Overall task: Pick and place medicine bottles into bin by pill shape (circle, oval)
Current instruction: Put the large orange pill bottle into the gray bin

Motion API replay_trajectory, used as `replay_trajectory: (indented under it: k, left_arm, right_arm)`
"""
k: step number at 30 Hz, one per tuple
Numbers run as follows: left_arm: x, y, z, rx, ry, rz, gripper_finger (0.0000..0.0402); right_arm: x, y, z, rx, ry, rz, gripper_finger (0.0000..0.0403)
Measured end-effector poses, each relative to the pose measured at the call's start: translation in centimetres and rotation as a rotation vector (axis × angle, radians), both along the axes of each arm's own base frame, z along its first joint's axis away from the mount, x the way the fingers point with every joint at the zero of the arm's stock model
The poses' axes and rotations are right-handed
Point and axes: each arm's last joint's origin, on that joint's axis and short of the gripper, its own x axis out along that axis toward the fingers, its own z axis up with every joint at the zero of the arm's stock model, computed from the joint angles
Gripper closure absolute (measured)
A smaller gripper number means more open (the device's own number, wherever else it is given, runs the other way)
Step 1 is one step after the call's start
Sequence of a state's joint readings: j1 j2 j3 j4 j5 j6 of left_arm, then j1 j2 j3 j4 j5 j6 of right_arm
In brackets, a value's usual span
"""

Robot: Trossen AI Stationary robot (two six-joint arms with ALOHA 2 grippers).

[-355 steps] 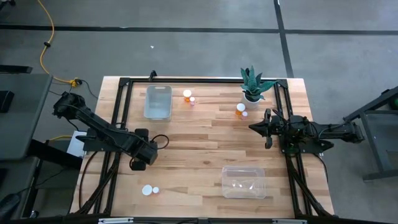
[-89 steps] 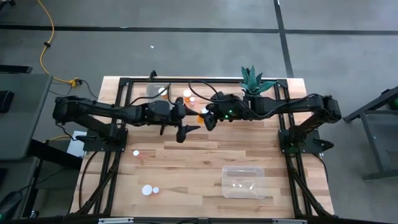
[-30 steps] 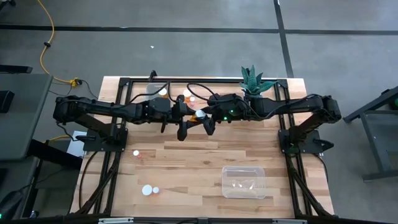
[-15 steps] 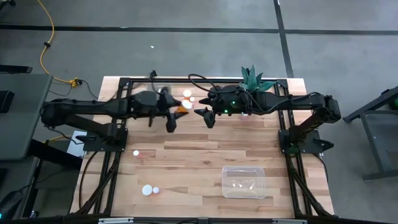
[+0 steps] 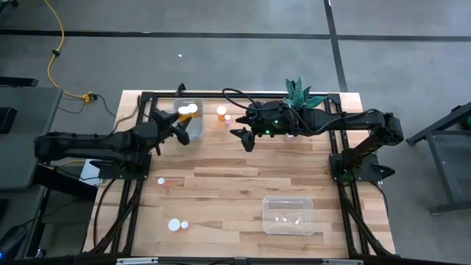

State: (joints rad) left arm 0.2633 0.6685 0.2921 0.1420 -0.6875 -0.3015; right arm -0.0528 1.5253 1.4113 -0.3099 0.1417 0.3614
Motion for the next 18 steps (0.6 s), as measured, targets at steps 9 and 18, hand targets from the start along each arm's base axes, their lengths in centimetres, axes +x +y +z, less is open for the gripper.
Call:
replay_trajectory:
  k: [9,18]
  left_arm:
    - [0.3,2.7,-5.3,-0.139,0.054,0.149,0.0222]
    - [0.9,5.5,-6.7,-0.21,0.143,0.193,0.0222]
  right_arm:
    - [0.0,0.0,0.0,0.002,-0.001,-0.005,0.0158]
    - [0.0,0.0,0.0,0.025,-0.007,-0.019,0.0158]
